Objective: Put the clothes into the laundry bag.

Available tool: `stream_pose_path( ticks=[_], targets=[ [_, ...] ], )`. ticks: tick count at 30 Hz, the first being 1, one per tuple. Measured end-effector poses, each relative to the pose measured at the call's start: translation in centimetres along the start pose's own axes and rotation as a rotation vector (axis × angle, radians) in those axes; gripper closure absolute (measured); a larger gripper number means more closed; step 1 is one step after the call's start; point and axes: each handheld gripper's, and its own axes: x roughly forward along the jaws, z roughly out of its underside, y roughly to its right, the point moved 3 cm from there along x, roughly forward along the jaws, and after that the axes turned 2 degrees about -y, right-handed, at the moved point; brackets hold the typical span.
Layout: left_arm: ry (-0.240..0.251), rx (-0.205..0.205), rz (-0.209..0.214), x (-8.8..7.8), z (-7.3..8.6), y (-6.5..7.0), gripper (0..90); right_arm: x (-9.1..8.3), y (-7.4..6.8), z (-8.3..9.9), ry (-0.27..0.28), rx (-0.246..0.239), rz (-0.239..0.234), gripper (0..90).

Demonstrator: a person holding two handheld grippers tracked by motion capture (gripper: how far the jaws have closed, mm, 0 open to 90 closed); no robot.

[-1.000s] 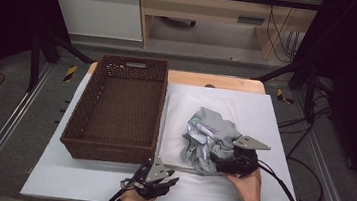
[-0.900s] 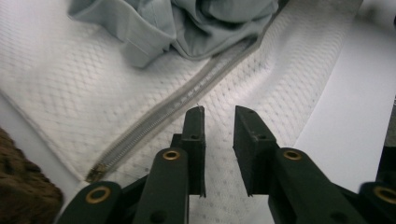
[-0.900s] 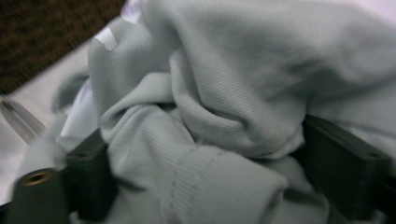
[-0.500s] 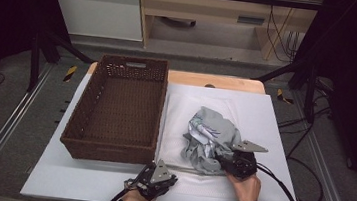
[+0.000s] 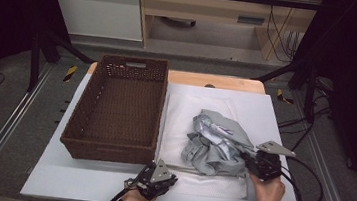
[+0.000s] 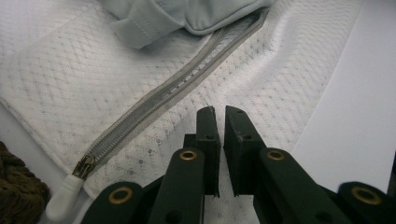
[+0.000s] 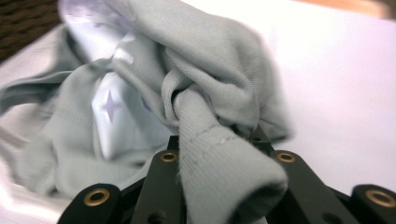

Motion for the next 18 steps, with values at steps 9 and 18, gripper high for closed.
stream_pose_path(
  ticks=[9,18],
  targets=[
    [0.003,0.006,-0.003,-0.2,-0.1,-0.1,88.2,-0.1,2.9,2.1,-0.049,0.001,0.111,73.7],
    [-0.006,0.016,-0.012,0.0,0.0,0.1,89.3,0.8,3.6,3.0,-0.038,0.011,0.123,42.1]
  ],
)
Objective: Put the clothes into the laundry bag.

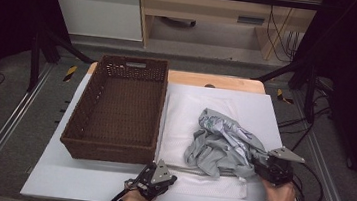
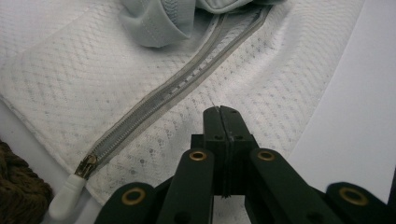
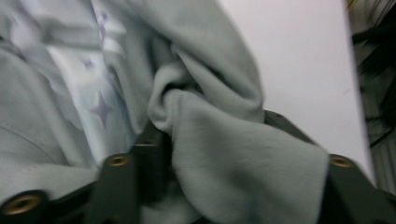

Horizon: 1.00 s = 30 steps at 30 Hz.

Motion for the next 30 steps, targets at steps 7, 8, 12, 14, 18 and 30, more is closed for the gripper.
stream_pose_path(
  ticks=[7,8,12,14,18,30],
  targets=[
    [-0.014,-0.008,0.008,0.0,-0.1,0.0,88.8,-4.3,-2.2,-3.4,0.209,-0.04,-0.027,19.9],
    [-0.015,-0.003,0.006,0.0,-0.1,0.0,88.7,-4.6,-3.0,-3.9,0.228,-0.045,-0.058,19.8],
    [-0.017,0.007,0.002,0.0,-0.1,0.0,88.5,-2.9,-5.8,-5.0,0.199,-0.055,-0.212,18.0],
    [-0.017,0.007,0.005,0.0,-0.1,0.0,88.4,-1.1,-6.6,-5.2,0.163,-0.05,-0.229,18.1],
    [-0.012,-0.002,0.013,0.0,-0.1,-0.1,88.3,3.1,-7.6,-4.3,0.056,-0.042,-0.222,22.7],
    [0.002,-0.004,0.003,0.0,0.1,0.0,88.8,3.6,-6.3,-3.1,0.011,-0.052,-0.117,82.5]
  ],
)
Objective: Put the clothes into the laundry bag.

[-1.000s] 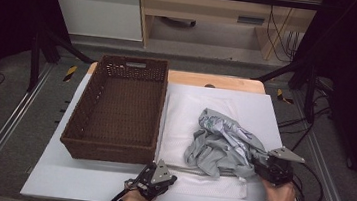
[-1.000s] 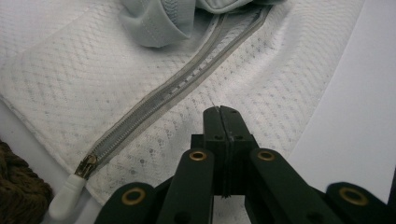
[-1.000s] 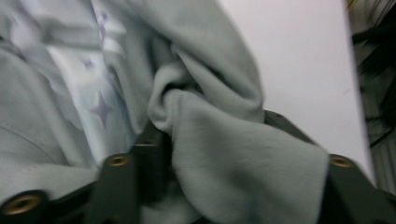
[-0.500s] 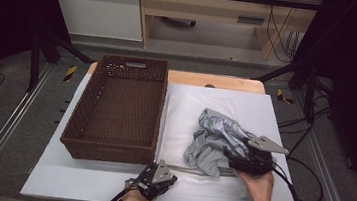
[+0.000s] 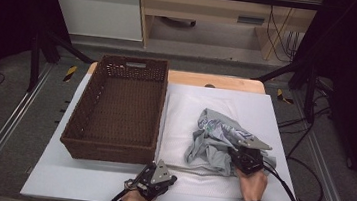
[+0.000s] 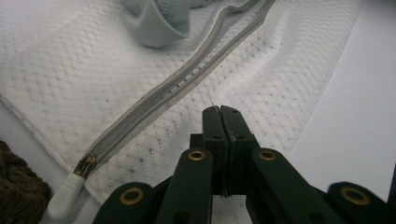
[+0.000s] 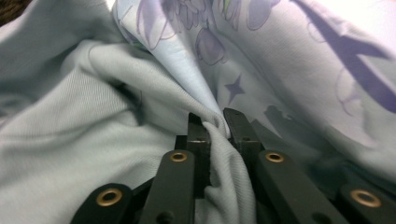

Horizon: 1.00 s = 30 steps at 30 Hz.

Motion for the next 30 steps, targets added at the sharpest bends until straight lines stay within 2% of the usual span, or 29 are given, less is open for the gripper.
stream_pose_path(
  ticks=[5,7,8,13,15,17,19,20,22,24,26,28,30],
  targets=[
    [0.005,-0.01,-0.004,-0.2,0.0,-0.2,89.4,-3.0,1.7,-0.4,0.047,0.008,0.102,83.0],
    [0.012,-0.014,-0.001,-0.3,-0.1,-0.2,89.4,-3.5,2.4,-0.1,0.049,-0.007,0.146,82.8],
    [0.013,-0.013,0.001,-0.3,-0.1,-0.2,89.3,-3.4,2.7,0.1,0.037,-0.019,0.165,82.7],
    [0.007,-0.016,0.013,-0.2,-0.1,-0.1,89.4,-1.2,3.2,1.5,-0.02,-0.017,0.176,80.7],
    [0.001,-0.01,0.014,-0.1,0.0,0.0,89.4,-0.9,3.5,1.8,-0.018,0.012,0.154,76.3],
    [0.0,-0.003,0.012,0.0,0.0,0.2,89.4,-1.5,3.6,1.5,-0.011,0.027,0.138,66.7],
    [0.0,-0.001,0.013,0.0,0.0,0.2,89.4,-2.3,3.5,1.1,0.021,0.037,0.107,59.0],
    [0.0,-0.002,0.014,0.0,0.0,0.2,89.4,-3.1,3.5,0.7,0.06,0.048,0.087,55.7],
    [0.0,-0.006,0.014,0.0,-0.1,0.1,89.4,-4.6,3.1,-0.1,0.113,0.044,0.08,51.1],
    [-0.001,-0.009,0.015,0.0,-0.1,0.1,89.4,-5.8,2.4,-1.0,0.162,0.031,0.055,46.5],
    [-0.001,-0.01,0.015,0.0,-0.1,0.1,89.4,-6.8,0.9,-2.0,0.204,0.026,-0.028,43.1],
    [0.001,-0.011,0.017,0.0,-0.1,0.2,89.4,-6.7,-0.7,-2.6,0.214,0.01,-0.106,39.1],
    [0.002,-0.016,0.018,0.0,-0.1,0.2,89.4,-5.7,-2.3,-2.9,0.205,0.003,-0.154,33.1]
  ],
)
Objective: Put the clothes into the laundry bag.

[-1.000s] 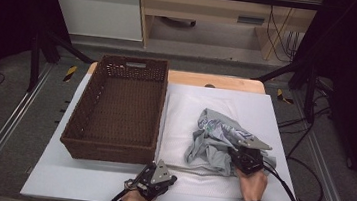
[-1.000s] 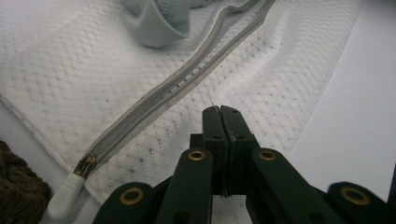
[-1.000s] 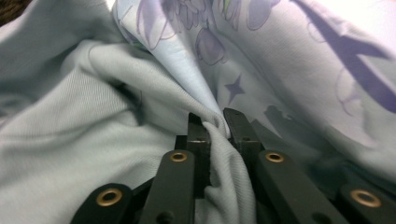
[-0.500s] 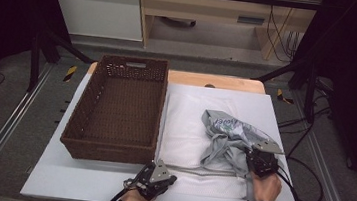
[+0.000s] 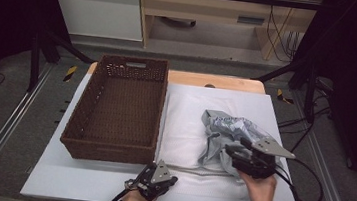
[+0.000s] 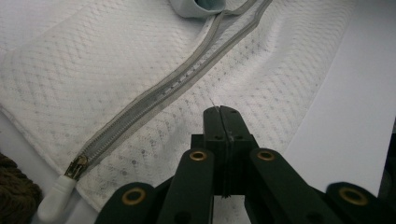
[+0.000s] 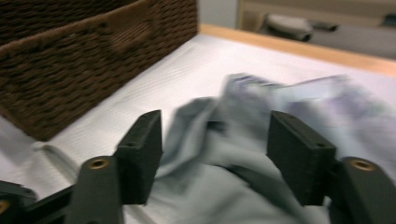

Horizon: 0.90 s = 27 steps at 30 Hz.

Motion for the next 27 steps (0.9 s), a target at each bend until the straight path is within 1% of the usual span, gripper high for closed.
stream_pose_path(
  ticks=[1,2,3,4,5,6,8,10,11,12,13,14,15,16,17,18,19,20,22,24,25,26,27],
  targets=[
    [0.001,-0.003,0.002,0.0,0.0,0.0,89.4,0.9,-0.4,0.2,-0.011,-0.003,-0.01,30.0],
    [0.001,-0.005,0.001,0.0,0.0,0.0,89.4,1.9,-0.7,0.6,-0.027,0.006,-0.011,27.0],
    [0.001,-0.005,0.001,0.0,0.0,0.0,89.4,3.0,-0.8,1.1,-0.049,0.012,-0.017,25.8],
    [0.001,-0.005,0.001,0.1,0.0,0.0,89.4,4.0,-0.8,1.6,-0.071,0.011,-0.011,24.7],
    [0.001,-0.006,0.001,0.1,0.0,0.0,89.4,5.0,-0.8,2.2,-0.11,0.011,0.019,23.1],
    [0.001,-0.005,0.002,0.1,0.0,0.0,89.4,5.9,-0.7,2.8,-0.146,0.01,0.035,23.1],
    [0.001,-0.007,0.001,0.1,0.0,-0.1,89.4,7.1,-0.7,3.8,-0.195,0.006,0.051,25.1],
    [0.001,-0.006,-0.002,0.1,0.0,0.0,89.4,7.8,-0.7,4.4,-0.214,0.0,0.068,28.4],
    [0.001,-0.005,-0.004,0.1,0.0,0.0,89.4,8.0,-0.6,4.7,-0.217,-0.025,0.079,32.3],
    [0.001,-0.004,-0.007,0.1,0.0,0.0,89.4,8.1,-0.6,4.8,-0.224,-0.041,0.088,36.4],
    [0.001,-0.002,-0.008,0.1,0.0,0.1,89.4,8.0,-0.6,4.8,-0.228,-0.047,0.096,41.5],
    [0.001,-0.002,-0.008,0.1,0.0,0.1,89.4,7.9,-0.5,4.8,-0.231,-0.04,0.103,46.0],
    [0.0,-0.002,-0.008,0.1,0.0,0.0,89.4,7.8,-0.3,4.9,-0.229,-0.038,0.105,55.3],
    [-0.001,-0.002,-0.007,0.1,0.0,0.0,89.4,7.7,-0.1,4.9,-0.23,-0.021,0.112,64.7],
    [-0.001,-0.001,-0.008,0.1,0.0,0.0,89.4,7.6,0.2,4.9,-0.235,-0.017,0.117,71.2],
    [-0.001,0.0,-0.008,0.1,0.0,0.0,89.4,7.5,0.3,4.9,-0.239,-0.018,0.126,74.7],
    [-0.001,0.001,-0.008,0.1,0.0,0.0,89.4,7.3,0.4,4.7,-0.245,-0.006,0.13,75.9],
    [-0.001,0.003,-0.008,0.1,0.0,0.0,89.4,7.1,0.4,4.6,-0.243,-0.006,0.129,76.5],
    [-0.002,0.004,-0.009,0.0,0.0,0.0,89.4,6.3,0.6,3.9,-0.225,-0.011,0.143,76.6],
    [-0.002,0.002,-0.007,0.0,0.0,0.0,89.4,5.1,0.8,3.1,-0.177,-0.021,0.177,76.6],
    [-0.002,0.001,-0.007,0.0,0.0,0.0,89.4,4.1,1.1,2.5,-0.14,-0.032,0.216,76.6],
    [-0.002,0.001,-0.007,0.0,0.0,0.0,89.3,3.5,1.5,2.2,-0.121,-0.035,0.243,76.5],
    [-0.002,0.002,-0.01,0.0,0.0,0.0,89.4,3.1,1.8,2.0,-0.115,-0.033,0.261,76.3]
  ],
)
